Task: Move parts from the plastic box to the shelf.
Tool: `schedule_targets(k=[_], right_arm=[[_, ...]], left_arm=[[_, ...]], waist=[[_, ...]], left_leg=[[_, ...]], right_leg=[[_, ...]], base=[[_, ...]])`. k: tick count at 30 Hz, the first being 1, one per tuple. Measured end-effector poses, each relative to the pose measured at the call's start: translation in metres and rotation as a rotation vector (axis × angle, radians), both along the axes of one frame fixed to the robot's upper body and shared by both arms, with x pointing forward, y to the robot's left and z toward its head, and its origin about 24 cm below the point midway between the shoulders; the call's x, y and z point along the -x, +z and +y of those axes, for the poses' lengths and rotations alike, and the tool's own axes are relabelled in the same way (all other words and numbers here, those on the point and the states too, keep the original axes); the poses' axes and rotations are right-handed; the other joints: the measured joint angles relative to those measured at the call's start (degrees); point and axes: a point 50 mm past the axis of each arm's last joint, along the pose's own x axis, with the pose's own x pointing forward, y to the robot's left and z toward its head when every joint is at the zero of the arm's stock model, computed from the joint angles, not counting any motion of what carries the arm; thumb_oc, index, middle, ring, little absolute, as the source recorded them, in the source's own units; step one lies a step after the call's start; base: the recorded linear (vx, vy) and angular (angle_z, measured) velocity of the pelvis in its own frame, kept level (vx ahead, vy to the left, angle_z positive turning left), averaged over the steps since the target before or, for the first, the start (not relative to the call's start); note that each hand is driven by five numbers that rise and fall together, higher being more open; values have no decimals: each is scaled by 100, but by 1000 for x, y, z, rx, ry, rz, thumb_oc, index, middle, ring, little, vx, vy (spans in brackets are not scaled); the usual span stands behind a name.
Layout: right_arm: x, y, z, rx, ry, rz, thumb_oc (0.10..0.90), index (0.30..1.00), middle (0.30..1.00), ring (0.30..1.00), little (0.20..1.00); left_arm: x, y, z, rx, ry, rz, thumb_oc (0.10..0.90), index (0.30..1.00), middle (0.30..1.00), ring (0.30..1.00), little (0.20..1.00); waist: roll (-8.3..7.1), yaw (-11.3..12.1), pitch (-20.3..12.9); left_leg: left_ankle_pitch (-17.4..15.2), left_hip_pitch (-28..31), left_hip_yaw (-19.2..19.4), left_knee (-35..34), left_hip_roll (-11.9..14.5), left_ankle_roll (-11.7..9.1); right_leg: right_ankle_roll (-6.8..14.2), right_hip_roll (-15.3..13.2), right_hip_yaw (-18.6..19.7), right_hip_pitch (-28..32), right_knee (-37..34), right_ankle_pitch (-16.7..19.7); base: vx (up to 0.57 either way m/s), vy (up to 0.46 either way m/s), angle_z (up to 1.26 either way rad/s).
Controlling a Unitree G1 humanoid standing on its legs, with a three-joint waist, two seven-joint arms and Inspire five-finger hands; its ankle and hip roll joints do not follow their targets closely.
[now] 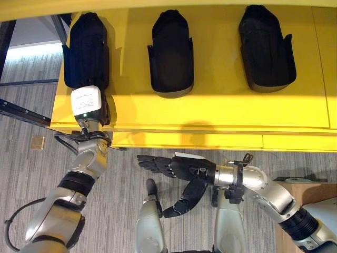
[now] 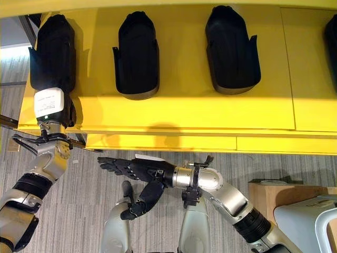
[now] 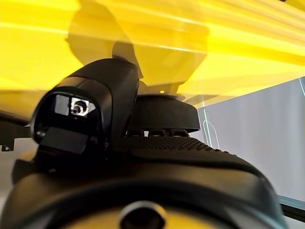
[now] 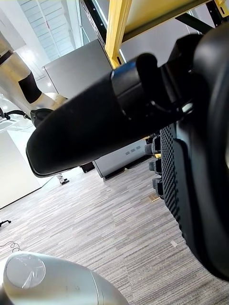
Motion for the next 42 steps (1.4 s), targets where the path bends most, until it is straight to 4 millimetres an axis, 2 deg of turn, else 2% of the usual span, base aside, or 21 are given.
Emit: schedule_targets(k=[17, 26, 31, 42], right_arm=[[0, 1, -1, -5, -4, -7, 900, 1000, 1000, 1000, 1000], [0, -1, -1, 3, -7, -14, 900, 1000, 1000, 1000, 1000], [3, -5, -3, 6, -9, -1, 900, 1000, 1000, 1000, 1000], [3, -5, -4, 11, -5, -1, 900, 1000, 1000, 1000, 1000]], left_arm=[[6, -9, 3, 3, 4, 20, 900, 1000, 1000, 1000, 1000], [12, -16, 7, 39, 51, -92, 900, 1000, 1000, 1000, 1000], [11, -13, 12, 96, 90, -182, 900, 1000, 1000, 1000, 1000], [6, 8, 18, 108, 138, -359, 900, 1000, 1000, 1000, 1000]], waist=[[29, 4, -12], [29, 3, -12], [28, -2, -13], [-18, -18, -15]], left_leg=[[-6, 59, -5, -5, -5, 8], [-17, 56, -15, -4, -1, 2], [-24, 58, -25, -4, 10, -2], [-85, 5, -21, 105, 37, -5]], right_leg=[[1, -8, -7, 65, 0, -9], [-3, -9, -6, 65, 24, -35], [-8, -6, -5, 61, 61, -69], [-6, 20, -3, 60, 33, -69]], base=[[0, 0, 0], [0, 0, 0], [0, 0, 0], [0, 0, 0]])
